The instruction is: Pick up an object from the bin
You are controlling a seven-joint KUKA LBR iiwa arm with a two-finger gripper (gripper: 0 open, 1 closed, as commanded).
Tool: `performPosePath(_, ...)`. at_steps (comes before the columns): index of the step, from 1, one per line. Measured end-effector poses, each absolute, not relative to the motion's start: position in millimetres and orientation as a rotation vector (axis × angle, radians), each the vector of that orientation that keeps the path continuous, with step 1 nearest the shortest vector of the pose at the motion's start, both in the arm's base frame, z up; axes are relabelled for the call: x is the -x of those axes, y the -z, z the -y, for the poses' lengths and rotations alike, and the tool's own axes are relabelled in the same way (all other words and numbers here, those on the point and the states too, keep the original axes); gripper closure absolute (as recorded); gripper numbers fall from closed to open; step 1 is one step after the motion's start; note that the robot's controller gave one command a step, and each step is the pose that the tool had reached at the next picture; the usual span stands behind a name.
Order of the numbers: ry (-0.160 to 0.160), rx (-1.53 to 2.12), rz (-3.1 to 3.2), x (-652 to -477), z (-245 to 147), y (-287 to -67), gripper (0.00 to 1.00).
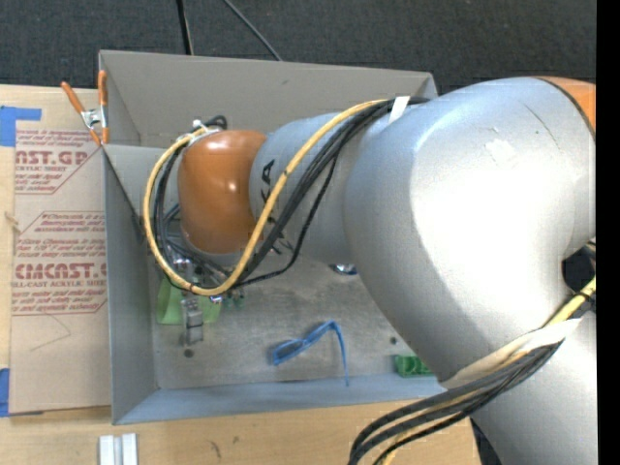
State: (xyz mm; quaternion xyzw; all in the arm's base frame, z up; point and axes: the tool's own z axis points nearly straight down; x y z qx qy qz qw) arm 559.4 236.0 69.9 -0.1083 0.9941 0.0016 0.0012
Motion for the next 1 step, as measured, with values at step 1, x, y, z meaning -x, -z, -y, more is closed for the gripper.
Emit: performPosePath(1, -0.003, 0.333, -3.122, -560.2, -232.9, -69.8, 1.0)
